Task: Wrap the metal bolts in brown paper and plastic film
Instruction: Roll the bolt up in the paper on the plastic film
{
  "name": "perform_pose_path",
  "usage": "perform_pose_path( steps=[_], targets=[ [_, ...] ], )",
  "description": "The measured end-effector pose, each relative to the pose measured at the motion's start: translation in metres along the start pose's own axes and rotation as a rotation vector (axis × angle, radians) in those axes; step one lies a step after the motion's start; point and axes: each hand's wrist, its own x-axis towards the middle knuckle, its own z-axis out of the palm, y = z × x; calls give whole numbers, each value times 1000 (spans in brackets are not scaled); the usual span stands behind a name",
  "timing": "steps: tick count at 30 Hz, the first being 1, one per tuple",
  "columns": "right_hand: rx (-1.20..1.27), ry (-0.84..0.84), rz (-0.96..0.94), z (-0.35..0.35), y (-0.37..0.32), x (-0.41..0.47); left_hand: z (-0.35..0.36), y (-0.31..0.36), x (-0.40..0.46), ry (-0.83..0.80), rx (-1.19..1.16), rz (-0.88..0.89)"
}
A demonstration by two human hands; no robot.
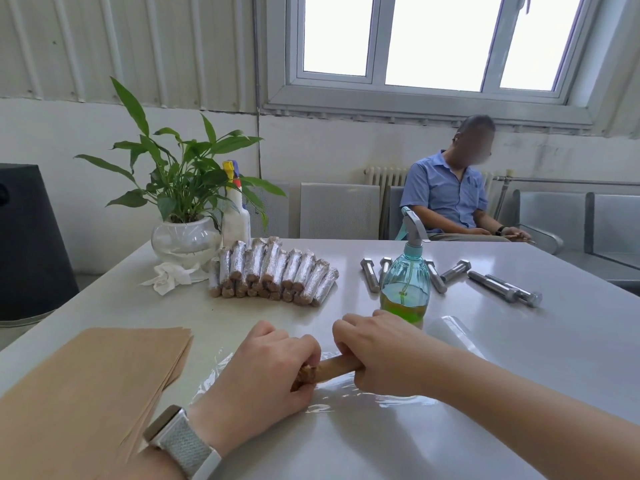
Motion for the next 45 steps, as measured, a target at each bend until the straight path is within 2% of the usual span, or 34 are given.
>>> perform_pose_path(
  steps=[7,10,13,15,17,20,27,35,40,43,45],
  targets=[
    [96,56,103,2,4,-1,-2,3,8,192,163,98],
    [205,12,135,-4,8,1,-8,4,11,272,192,142],
    [531,-268,226,-22,16,8,-10,5,10,296,190,199],
    [685,-456,210,-31,22,13,-10,6,10,285,182,229],
    [699,-491,176,-36,30,14,-9,5,10,267,172,236],
    [678,-405,167,-32,35,9,-8,2,10,232,137,224],
    [500,44,99,15,20,-23,2,-3,9,51,66,193],
    [429,320,102,44,2,-40,6,-6,7,-131,-15,78],
    [408,383,55,46,0,-40,3,-9,1,-200,-133,-45],
    [474,360,66,47,3,-39,-2,-17,-5,-138,-247,-110],
    [511,366,87,48,3,-39,-7,-24,-8,-85,-240,-150]
  ],
)
